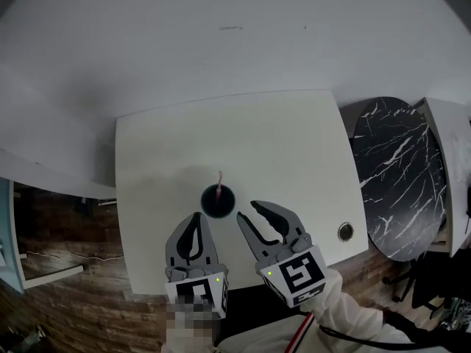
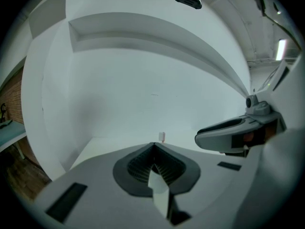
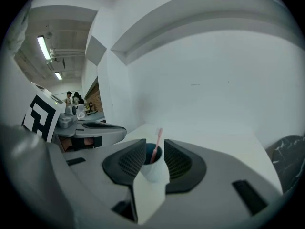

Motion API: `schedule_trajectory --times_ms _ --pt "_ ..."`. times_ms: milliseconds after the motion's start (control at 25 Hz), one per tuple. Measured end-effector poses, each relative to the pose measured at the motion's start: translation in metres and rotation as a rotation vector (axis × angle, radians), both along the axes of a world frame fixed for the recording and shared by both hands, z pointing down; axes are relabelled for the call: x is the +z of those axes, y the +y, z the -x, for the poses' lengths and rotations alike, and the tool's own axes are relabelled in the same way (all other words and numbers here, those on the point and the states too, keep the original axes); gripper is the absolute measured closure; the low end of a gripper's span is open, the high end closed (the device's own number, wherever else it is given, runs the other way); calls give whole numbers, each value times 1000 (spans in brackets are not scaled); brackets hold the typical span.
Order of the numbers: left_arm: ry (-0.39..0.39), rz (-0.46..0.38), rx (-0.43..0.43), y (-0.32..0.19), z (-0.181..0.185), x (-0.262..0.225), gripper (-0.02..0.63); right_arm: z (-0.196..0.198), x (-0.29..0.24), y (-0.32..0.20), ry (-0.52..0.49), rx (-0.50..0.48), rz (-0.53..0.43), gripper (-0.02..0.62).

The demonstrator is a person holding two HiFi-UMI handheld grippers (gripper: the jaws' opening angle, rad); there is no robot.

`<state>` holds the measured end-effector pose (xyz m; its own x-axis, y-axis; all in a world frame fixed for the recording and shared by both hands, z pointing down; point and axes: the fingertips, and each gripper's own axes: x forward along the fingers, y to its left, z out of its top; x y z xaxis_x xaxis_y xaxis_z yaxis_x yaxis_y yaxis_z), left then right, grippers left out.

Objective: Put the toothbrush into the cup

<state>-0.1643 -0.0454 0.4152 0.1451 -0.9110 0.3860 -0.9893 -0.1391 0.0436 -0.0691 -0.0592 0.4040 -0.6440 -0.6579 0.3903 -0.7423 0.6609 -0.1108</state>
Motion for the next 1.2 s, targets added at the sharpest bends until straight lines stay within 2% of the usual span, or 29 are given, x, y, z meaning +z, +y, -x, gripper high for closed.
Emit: schedule_trajectory --times_ms 280,360,520,720,1040,1200 --pt "-16 -66 18 8 -5 -57 597 -28 -50 5 -18 45 -58 474" --pt "-6 -79 28 11 -9 -70 597 -34 -63 9 -35 54 -65 499" --pt "8 -95 43 20 -18 -91 597 -52 -81 16 -55 85 -69 508" --pt "-10 -127 65 31 -30 -116 597 -67 -105 26 -67 122 -102 591" --pt "-20 -190 57 37 -36 -157 597 -68 -151 35 -108 127 -157 591" --pt "-22 -202 61 42 -38 -166 597 -68 -157 41 -136 127 -151 591"
